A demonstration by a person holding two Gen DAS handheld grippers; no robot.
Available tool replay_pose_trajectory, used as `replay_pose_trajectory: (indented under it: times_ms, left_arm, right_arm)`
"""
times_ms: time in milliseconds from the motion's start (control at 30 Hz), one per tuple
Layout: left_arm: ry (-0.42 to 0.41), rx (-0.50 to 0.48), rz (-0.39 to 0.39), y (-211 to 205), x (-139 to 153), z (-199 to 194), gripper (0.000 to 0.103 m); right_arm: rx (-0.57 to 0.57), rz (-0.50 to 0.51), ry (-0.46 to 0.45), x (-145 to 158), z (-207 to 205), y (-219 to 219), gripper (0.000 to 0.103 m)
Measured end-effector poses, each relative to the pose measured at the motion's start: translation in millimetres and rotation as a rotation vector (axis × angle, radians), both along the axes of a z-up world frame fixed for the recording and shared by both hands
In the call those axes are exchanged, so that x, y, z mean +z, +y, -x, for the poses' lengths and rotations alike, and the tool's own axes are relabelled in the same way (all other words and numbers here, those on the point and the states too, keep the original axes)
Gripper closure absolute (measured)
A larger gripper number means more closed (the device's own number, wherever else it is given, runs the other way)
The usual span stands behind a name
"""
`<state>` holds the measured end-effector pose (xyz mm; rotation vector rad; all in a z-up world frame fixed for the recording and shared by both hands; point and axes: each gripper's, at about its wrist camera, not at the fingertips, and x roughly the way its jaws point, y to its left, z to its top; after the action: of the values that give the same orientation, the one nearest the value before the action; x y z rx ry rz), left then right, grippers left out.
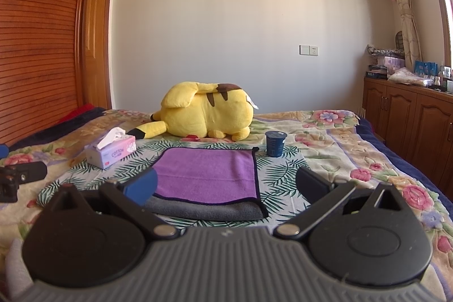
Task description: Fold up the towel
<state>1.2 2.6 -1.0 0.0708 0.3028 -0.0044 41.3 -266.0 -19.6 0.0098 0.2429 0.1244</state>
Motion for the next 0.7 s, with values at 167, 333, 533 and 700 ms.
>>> replay_pose_trajectory:
  times_ms: [167,333,533,700]
  left_arm:
    - [0.001,0.0,0.0,-0.2,-1.2,-0.1,0.018]
    - [0.006,-0.004,-0.005,-3.5,-3.0,0.5,0.018]
    - [0.02,-0.006,-0.008,-4.2,-4.6,-2.2,0.018]
    - [0.039,-0.009,-0.01,-5.0,-6.0,-6.2,0.018]
  right_arm:
    - [-0.001,0.0,0.001,-0.1,0.0,0.0,0.0]
    - [0.001,0.001,0.003,-1.2,-0.6,0.2,0.0]
    - [0.007,-0.001,0.011,-2.5,-2.1,1.2,0.0]
    - [0.011,0.003,0.031,-4.3,-6.5,3.0,0.0]
